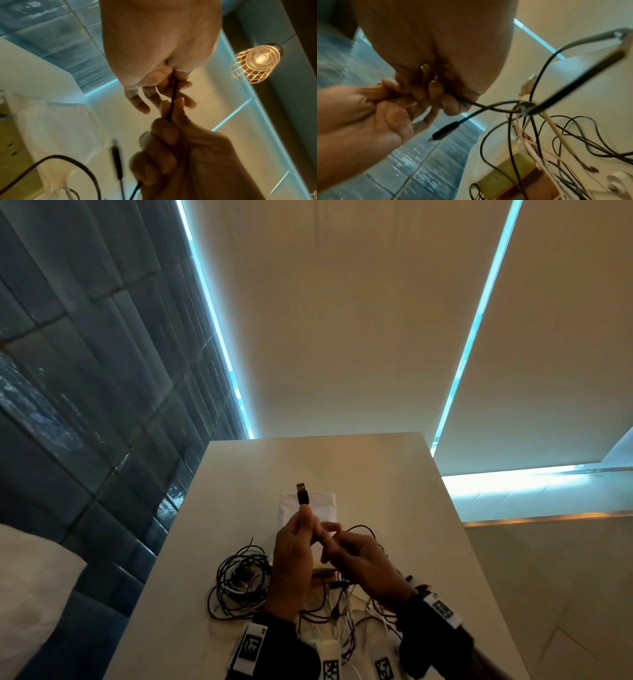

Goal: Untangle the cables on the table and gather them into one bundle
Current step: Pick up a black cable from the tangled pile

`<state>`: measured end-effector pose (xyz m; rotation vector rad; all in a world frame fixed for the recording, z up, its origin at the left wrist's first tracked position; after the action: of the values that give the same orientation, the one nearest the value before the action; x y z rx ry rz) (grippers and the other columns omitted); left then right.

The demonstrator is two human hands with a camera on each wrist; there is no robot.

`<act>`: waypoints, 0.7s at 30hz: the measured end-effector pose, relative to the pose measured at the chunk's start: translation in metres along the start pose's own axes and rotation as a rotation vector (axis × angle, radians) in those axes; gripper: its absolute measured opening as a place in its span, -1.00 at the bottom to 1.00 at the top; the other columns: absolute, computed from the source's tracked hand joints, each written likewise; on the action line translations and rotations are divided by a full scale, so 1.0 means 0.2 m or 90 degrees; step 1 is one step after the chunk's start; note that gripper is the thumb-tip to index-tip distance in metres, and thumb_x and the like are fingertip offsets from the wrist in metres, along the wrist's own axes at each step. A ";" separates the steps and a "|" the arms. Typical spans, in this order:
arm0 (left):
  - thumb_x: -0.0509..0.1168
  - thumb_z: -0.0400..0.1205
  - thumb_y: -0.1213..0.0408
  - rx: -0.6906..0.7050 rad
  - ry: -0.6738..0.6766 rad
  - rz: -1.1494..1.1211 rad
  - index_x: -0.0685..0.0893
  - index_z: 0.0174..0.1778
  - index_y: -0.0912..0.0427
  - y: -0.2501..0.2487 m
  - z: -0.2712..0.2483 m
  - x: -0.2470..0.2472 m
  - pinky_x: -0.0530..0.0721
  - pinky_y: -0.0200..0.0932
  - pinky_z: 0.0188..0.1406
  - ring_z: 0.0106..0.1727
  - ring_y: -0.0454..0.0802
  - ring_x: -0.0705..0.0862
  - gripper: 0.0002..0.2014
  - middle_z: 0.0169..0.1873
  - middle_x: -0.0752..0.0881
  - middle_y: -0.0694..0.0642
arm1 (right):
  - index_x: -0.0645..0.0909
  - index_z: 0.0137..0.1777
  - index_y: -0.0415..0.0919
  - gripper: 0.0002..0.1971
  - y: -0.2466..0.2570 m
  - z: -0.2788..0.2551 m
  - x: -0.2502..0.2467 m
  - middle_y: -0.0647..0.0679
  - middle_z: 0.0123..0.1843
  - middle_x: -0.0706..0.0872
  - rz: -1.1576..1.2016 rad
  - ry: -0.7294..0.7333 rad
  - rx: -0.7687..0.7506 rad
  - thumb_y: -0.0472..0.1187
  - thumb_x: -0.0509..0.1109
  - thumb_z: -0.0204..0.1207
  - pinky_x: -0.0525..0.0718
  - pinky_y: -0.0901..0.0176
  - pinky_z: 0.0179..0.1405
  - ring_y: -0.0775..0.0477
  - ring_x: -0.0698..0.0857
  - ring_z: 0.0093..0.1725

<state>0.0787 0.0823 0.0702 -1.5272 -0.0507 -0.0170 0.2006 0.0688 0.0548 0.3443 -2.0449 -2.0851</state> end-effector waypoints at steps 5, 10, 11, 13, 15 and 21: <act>0.01 0.69 -0.04 -0.034 -0.050 -0.177 0.40 -0.37 0.20 -0.07 -0.01 -0.06 0.17 -0.18 -0.62 -0.61 -0.10 0.17 -0.57 -0.60 0.24 0.04 | 0.63 -0.22 -0.20 -0.77 -0.14 0.02 0.06 0.11 -0.37 0.65 -0.045 0.013 0.052 -0.29 0.27 0.68 0.65 0.31 -0.32 0.15 0.64 -0.34; -0.04 0.79 0.19 -0.057 -0.031 -0.156 0.40 -0.32 0.23 -0.05 -0.03 -0.09 0.08 -0.14 -0.57 -0.57 -0.10 0.13 -0.63 -0.58 0.23 0.01 | 0.58 -0.27 -0.17 -0.76 -0.28 0.06 0.08 0.08 -0.35 0.60 -0.148 -0.010 0.043 -0.27 0.29 0.66 0.56 0.32 -0.22 0.20 0.57 -0.30; -0.04 0.79 0.25 -0.061 -0.021 -0.154 0.41 -0.31 0.23 -0.06 -0.03 -0.10 0.09 -0.16 -0.58 -0.56 -0.10 0.13 -0.65 -0.57 0.22 0.01 | 0.59 -0.27 -0.19 -0.76 -0.31 0.06 0.08 0.07 -0.35 0.61 -0.175 -0.017 0.044 -0.24 0.29 0.65 0.56 0.23 -0.20 0.17 0.57 -0.29; -0.03 0.78 0.30 -0.066 -0.013 -0.154 0.41 -0.30 0.22 -0.07 -0.04 -0.11 0.13 -0.23 -0.61 -0.56 -0.10 0.13 -0.67 -0.56 0.22 0.02 | 0.60 -0.24 -0.26 -0.76 -0.37 0.06 0.06 0.01 -0.32 0.64 -0.215 -0.030 0.042 -0.20 0.30 0.65 0.58 0.11 -0.18 0.13 0.59 -0.27; -0.04 0.78 0.30 -0.070 -0.021 -0.159 0.42 -0.30 0.23 -0.07 -0.04 -0.12 0.13 -0.25 -0.63 -0.58 -0.12 0.13 -0.67 -0.57 0.23 0.00 | 0.61 -0.21 -0.31 -0.76 -0.41 0.04 0.05 0.00 -0.32 0.65 -0.247 -0.037 0.041 -0.21 0.30 0.66 0.55 0.17 -0.22 0.16 0.57 -0.30; -0.05 0.79 0.27 -0.075 -0.061 -0.220 0.41 -0.30 0.22 -0.11 -0.05 -0.17 0.04 -0.21 -0.61 -0.63 -0.17 0.13 -0.66 -0.59 0.23 -0.01 | 0.62 -0.29 -0.18 -0.75 -0.51 0.00 0.05 0.17 -0.43 0.57 -0.291 -0.057 0.068 -0.29 0.29 0.65 0.42 0.43 -0.32 0.32 0.56 -0.37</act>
<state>0.0446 0.0710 0.0902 -1.6196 -0.3963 -0.2253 0.1939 0.0679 -0.0481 0.8192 -2.3085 -2.2703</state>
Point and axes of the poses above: each hand's wrist, its own z-axis towards the middle knuckle, its own x-axis out of the palm, y = z × x, the point moved 4 cm from there along z, towards the middle knuckle
